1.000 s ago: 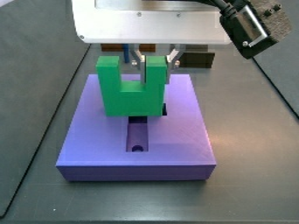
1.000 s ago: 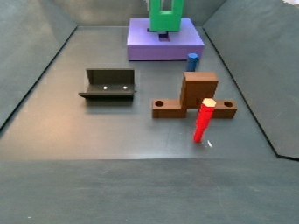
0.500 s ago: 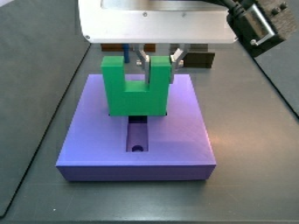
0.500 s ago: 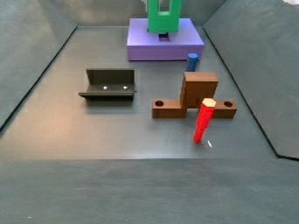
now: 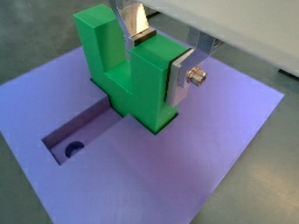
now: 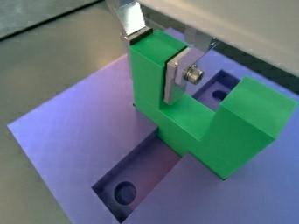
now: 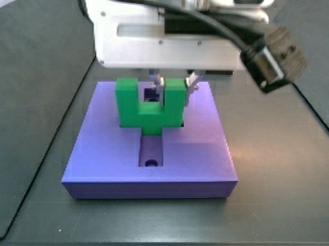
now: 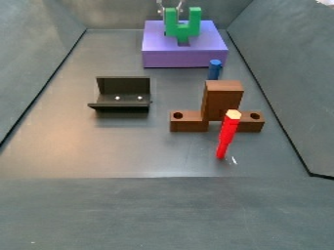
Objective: Pick up the green object. Move up. Move to above the board. Insert the green object.
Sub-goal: Insert the green object.
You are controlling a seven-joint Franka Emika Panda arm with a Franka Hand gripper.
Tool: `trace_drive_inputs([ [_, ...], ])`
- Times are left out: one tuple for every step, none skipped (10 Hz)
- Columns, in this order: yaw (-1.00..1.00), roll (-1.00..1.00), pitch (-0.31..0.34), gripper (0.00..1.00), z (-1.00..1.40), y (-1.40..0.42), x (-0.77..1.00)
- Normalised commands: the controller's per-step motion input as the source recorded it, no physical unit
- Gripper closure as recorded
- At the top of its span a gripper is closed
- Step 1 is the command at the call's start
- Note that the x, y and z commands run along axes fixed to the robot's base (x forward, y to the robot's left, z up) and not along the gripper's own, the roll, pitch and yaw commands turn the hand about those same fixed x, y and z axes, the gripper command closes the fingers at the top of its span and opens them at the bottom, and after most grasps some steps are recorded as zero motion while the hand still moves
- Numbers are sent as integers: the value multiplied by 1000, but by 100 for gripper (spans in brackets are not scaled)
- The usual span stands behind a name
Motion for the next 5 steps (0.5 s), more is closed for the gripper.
trace_drive_inputs([
  [0, 61, -203, 100, -840, 0, -6],
  [0, 69, -201, 100, -851, 0, -26],
  [0, 57, -213, 100, -823, 0, 0],
  [0, 13, -211, 100, -680, 0, 0],
  [0, 0, 0, 100, 0, 0, 0],
])
